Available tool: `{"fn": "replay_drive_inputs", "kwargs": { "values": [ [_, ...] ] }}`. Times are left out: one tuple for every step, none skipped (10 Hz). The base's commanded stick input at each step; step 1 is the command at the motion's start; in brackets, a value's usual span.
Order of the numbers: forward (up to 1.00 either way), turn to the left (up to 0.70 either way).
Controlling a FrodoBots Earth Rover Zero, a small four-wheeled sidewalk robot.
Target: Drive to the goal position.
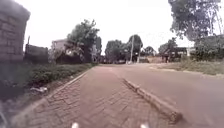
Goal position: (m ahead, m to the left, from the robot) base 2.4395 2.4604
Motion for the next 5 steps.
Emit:
{"fn": "replay_drive_inputs", "kwargs": {
  "values": [
    [0.5,0.0],
    [0.5,0.0],
    [0.5,0.0],
    [0.5,0.0],
    [0.5,0.0]
  ]
}}
